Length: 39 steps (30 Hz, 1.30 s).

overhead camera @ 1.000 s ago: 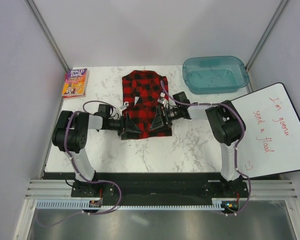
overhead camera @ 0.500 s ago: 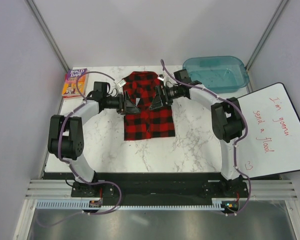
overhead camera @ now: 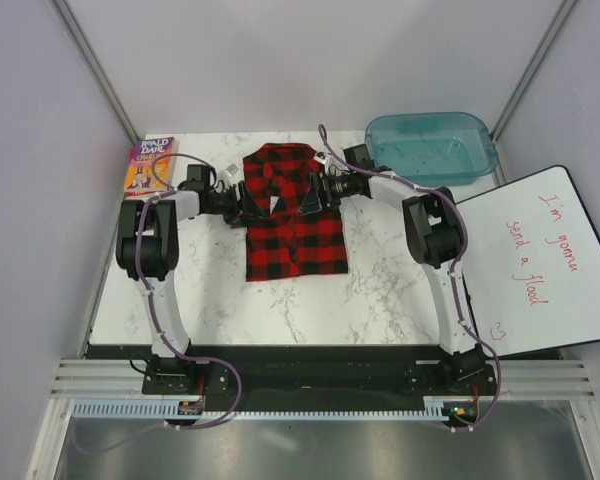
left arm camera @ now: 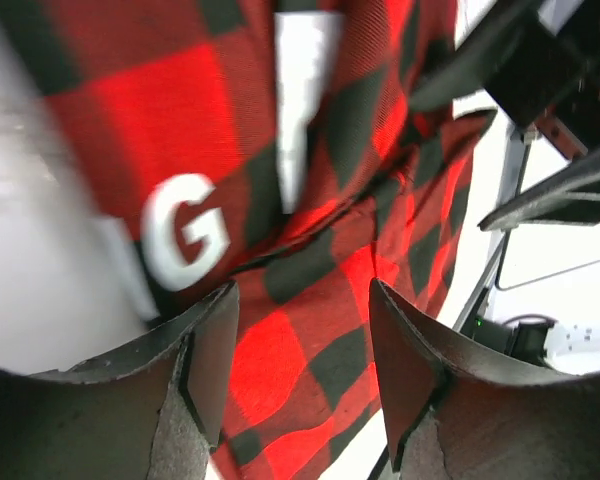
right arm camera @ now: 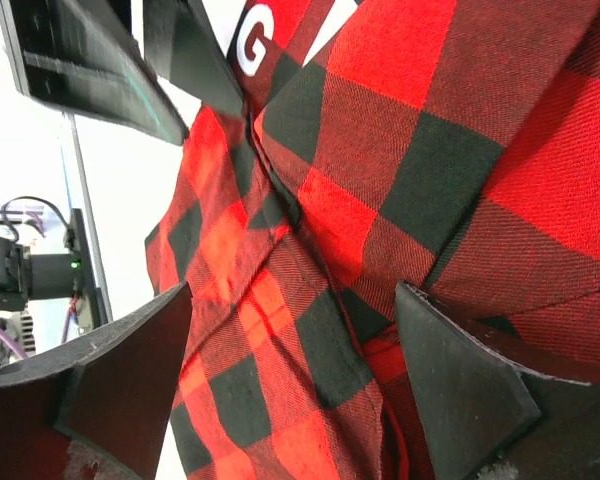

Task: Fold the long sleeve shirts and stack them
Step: Fold the shirt

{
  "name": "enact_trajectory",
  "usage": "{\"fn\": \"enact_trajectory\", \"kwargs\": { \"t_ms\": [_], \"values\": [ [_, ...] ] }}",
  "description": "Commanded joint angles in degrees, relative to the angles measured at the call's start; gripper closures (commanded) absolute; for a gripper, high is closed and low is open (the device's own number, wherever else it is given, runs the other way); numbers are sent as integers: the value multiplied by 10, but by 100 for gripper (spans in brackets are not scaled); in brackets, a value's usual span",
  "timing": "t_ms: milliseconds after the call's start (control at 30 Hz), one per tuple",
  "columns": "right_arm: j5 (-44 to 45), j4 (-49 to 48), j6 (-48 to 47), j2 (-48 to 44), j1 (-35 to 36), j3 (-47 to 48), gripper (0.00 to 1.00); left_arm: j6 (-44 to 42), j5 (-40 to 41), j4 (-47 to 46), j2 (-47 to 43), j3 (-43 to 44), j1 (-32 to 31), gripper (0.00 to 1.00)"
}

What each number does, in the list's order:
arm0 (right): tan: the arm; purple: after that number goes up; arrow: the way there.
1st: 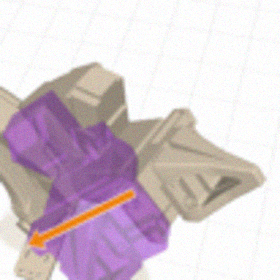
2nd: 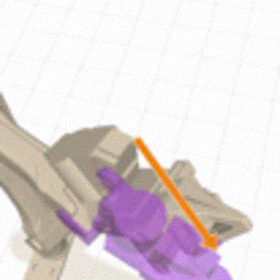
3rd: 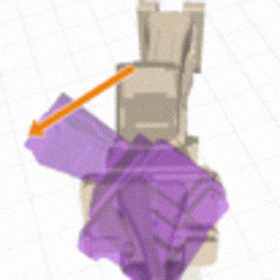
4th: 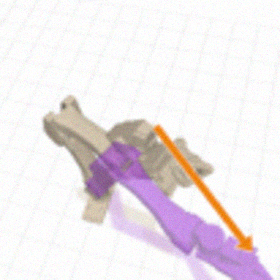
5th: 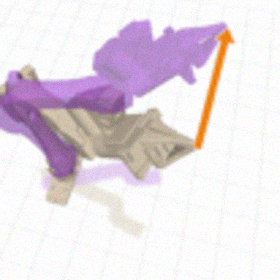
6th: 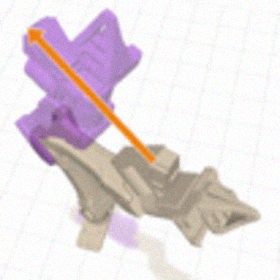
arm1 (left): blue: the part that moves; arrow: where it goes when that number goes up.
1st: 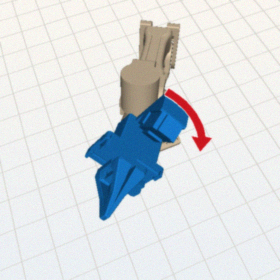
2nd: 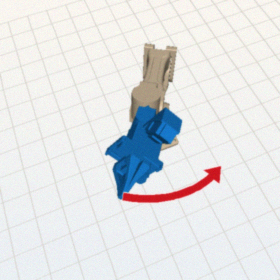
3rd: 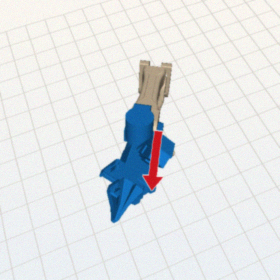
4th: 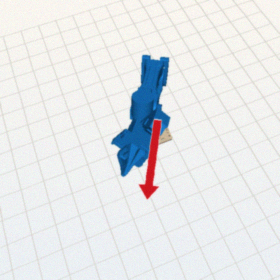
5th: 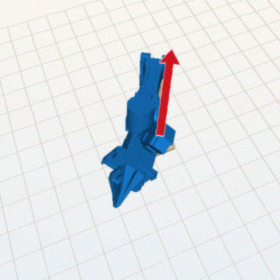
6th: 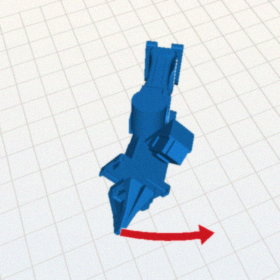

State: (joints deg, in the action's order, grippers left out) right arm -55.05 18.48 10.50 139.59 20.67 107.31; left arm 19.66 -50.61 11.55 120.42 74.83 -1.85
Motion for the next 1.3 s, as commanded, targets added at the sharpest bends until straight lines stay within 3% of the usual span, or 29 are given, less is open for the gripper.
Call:
{"fn": "enact_trajectory", "kwargs": {
  "t_ms": [0, 133, 233, 267, 400, 467, 567, 733, 867, 1100, 1267],
  "values": [
    [57, -16, 2, -34, 14, -97, 10, -28, -3, 21, -36, -2, 13, 37],
    [57, -51, 26, -107, 35, -191, 10, -128, -29, 47, -140, -42, 12, 30],
    [79, -56, 18, -154, 31, -204, 10, -264, -8, 89, -237, -75, 4, 28],
    [91, -54, 8, -158, 27, -200, 10, -351, 2, 125, -260, -85, -2, 28],
    [131, -25, -41, -161, 19, -146, 14, -570, 88, 149, -395, -218, -43, 27],
    [140, -24, -42, -159, 21, -134, 22, -682, 119, 132, -477, -302, -87, 27],
    [155, -23, -53, -158, 28, -125, 36, -754, 184, 72, -579, -411, -161, 29],
    [160, -25, -63, -155, 52, -125, 54, -769, 282, -38, -648, -495, -289, 36],
    [165, -30, -77, -147, 75, -125, 57, -781, 324, -103, -663, -550, -357, 39],
    [184, -27, -120, -109, 100, -118, 60, -814, 394, -214, -589, -600, -438, 44],
    [195, -16, -156, -77, 106, -118, 63, -818, 454, -277, -499, -594, -455, 50]
  ]
}}
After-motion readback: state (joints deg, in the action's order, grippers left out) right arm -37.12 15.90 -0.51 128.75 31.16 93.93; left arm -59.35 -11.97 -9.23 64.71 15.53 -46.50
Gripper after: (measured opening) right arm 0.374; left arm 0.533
